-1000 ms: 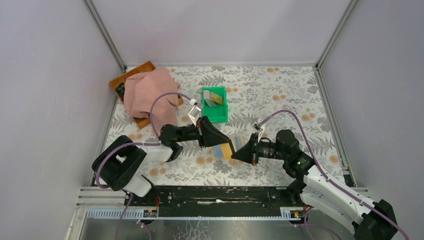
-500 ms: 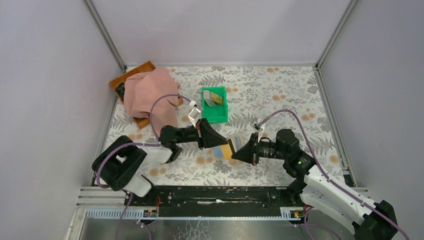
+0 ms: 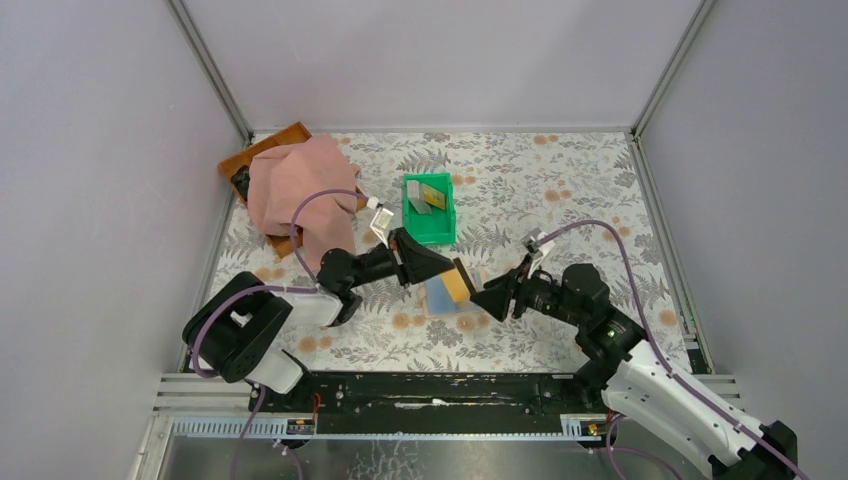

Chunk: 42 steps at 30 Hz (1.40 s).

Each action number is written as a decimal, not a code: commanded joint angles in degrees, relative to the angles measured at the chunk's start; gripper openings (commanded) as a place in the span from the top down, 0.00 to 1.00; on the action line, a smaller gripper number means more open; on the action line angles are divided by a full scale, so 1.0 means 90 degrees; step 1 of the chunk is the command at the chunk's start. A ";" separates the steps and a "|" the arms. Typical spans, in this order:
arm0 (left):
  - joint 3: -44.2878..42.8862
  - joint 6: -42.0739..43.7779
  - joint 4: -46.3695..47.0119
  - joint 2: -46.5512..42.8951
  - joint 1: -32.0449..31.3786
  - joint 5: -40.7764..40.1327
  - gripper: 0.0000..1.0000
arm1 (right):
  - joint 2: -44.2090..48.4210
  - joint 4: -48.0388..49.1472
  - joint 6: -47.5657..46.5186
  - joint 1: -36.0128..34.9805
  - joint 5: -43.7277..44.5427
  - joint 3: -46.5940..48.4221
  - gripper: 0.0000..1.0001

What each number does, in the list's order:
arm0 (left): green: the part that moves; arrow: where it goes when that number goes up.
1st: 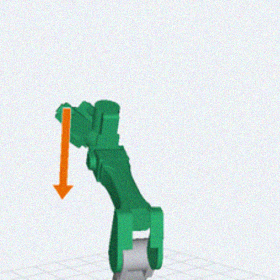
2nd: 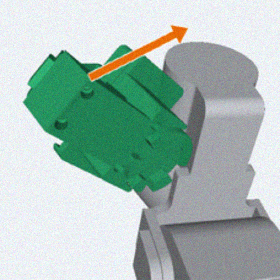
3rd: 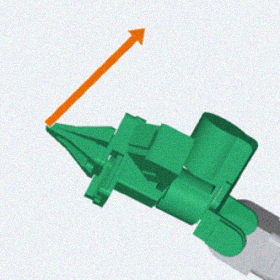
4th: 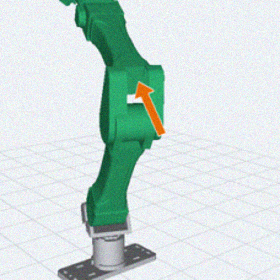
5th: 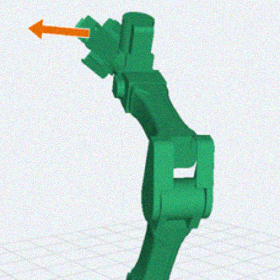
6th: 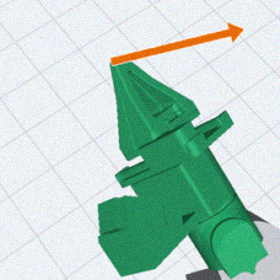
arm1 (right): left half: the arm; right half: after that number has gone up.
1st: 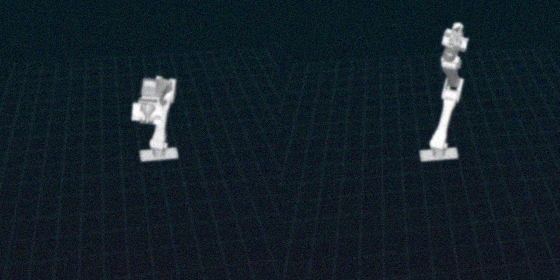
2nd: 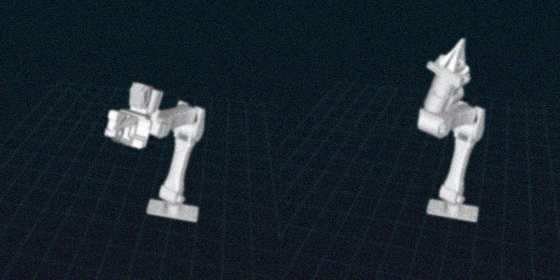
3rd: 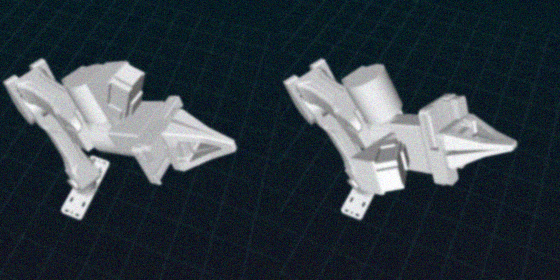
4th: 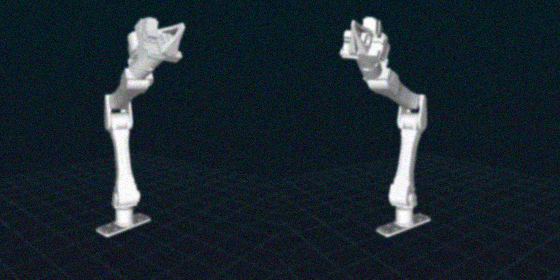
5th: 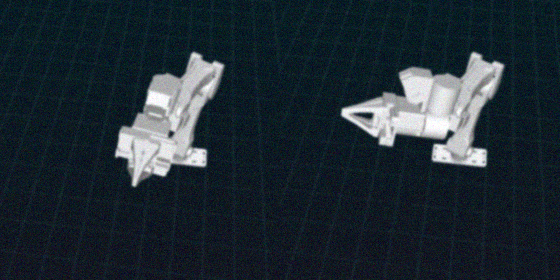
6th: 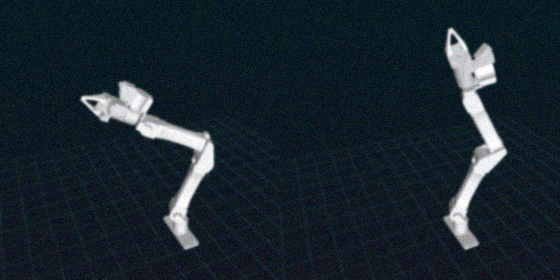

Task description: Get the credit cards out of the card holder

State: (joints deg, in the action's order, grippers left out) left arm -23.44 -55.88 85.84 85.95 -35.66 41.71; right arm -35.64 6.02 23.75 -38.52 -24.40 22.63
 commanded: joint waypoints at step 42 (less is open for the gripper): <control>-0.3782 0.2641 -0.3601 0.3008 -0.0343 -0.9687 1.00 | -0.1202 -0.0083 -0.0383 -0.0007 0.2979 -0.0060 0.43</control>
State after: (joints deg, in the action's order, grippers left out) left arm -54.72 -33.65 48.53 110.91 -38.59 -41.58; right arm -45.87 2.17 21.17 -38.52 3.33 21.34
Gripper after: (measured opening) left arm 0.011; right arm 0.564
